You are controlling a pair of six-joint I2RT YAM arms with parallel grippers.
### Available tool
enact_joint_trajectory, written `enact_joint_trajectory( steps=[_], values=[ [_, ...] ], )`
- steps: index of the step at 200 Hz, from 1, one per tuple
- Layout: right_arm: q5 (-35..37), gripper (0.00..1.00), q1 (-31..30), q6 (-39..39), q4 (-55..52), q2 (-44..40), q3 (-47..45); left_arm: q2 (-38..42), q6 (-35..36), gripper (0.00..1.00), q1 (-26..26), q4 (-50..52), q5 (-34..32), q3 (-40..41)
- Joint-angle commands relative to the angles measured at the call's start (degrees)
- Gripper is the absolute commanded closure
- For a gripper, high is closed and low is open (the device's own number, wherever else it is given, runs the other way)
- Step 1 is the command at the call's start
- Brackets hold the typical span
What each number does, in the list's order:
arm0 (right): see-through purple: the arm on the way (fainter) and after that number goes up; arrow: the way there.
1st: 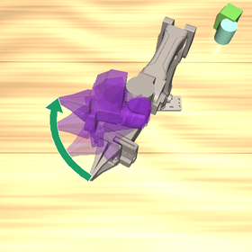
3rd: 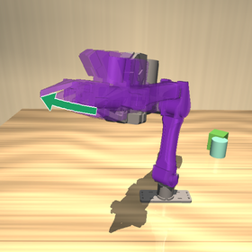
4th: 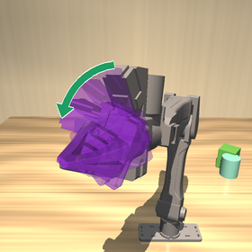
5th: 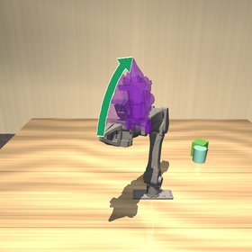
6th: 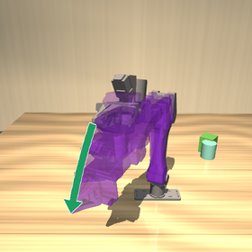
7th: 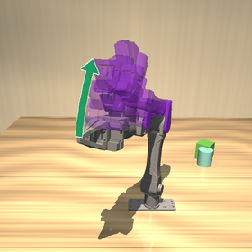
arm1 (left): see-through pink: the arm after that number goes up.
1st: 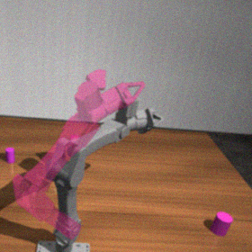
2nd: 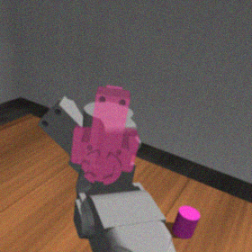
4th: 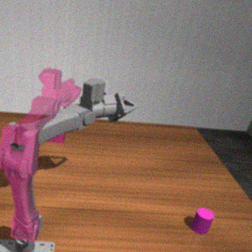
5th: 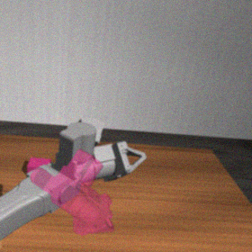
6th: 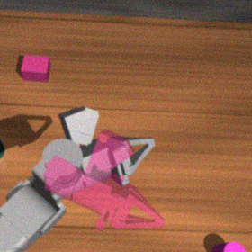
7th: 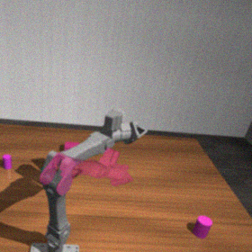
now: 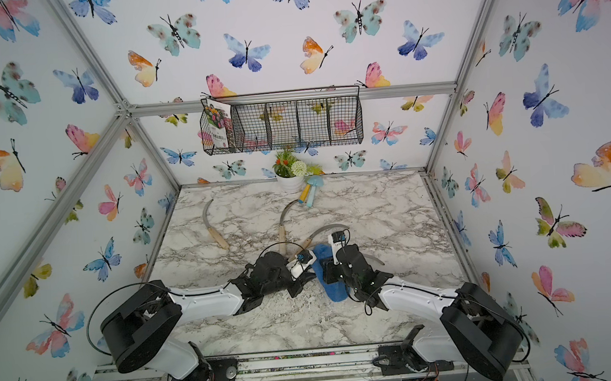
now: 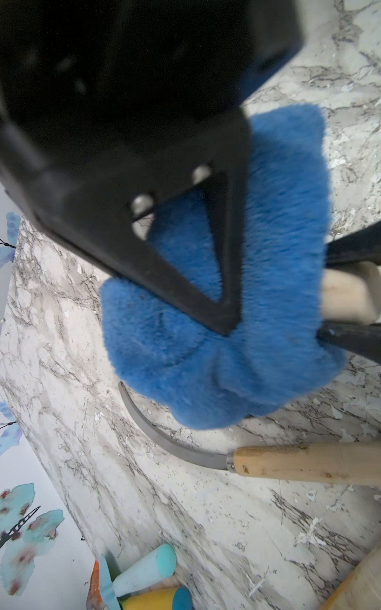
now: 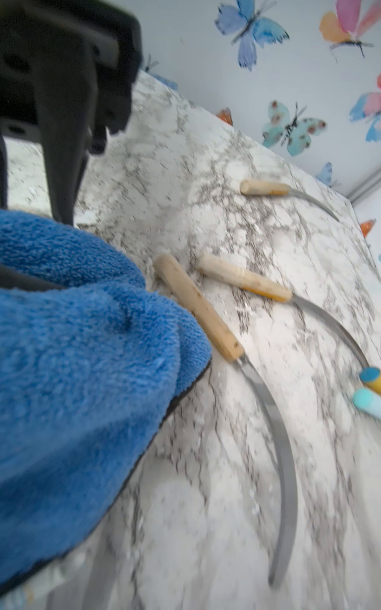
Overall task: Wipe small sickles with rags
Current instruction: Wipe the small sickle.
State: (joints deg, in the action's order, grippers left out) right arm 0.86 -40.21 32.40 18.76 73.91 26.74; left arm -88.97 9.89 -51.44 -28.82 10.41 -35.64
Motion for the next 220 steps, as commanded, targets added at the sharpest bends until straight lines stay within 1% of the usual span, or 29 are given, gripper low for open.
enact_joint_trajectory(
  steps=[1, 26, 38, 56, 100, 121, 161, 177, 203, 220],
  values=[
    [-1.55, 0.98, 4.27, -0.51, -3.3, 0.6, -2.63, 3.1, 0.46, 1.0, -0.2, -5.34, 1.15, 0.09],
    [-2.67, 0.98, 4.98, -1.3, -4.27, 1.03, -1.56, 3.48, 0.53, 1.0, -0.15, -5.55, 1.17, 0.39],
    [-3.18, 0.98, 4.94, -1.7, -6.51, 1.32, 0.19, 3.52, 0.54, 1.0, -0.16, -5.64, 1.09, 0.45],
    [-6.33, 0.98, 4.27, -1.6, -5.76, 0.87, 0.88, 3.54, 0.5, 1.0, -0.15, -5.61, 1.14, 0.33],
    [-0.52, 0.98, -7.1, 0.37, -8.1, -1.37, 3.72, 3.53, 0.57, 1.0, -0.22, -5.85, 0.89, 0.47],
    [-0.3, 0.98, -9.14, 0.91, -7.47, -1.75, 3.77, 3.7, 0.63, 1.0, -0.15, -6.3, 0.56, 0.81],
    [3.97, 0.98, -8.4, 0.82, -6.76, -1.85, 1.91, 4.55, 0.4, 1.0, -0.15, -6.86, 0.37, 1.53],
    [2.48, 0.98, -5.85, 0.31, -7.06, -1.73, 1.37, 4.64, -0.3, 1.0, -0.2, -7.66, 0.47, 1.88],
    [-0.98, 0.98, 0.34, -0.62, -6.33, -1.9, 0.0, 5.24, -0.18, 1.0, -0.16, -7.73, 1.75, 2.62],
    [-1.61, 0.98, 2.85, -0.93, -7.06, -2.8, -0.55, 5.6, -0.59, 1.0, -0.2, -6.89, 0.41, 2.43]
  ],
)
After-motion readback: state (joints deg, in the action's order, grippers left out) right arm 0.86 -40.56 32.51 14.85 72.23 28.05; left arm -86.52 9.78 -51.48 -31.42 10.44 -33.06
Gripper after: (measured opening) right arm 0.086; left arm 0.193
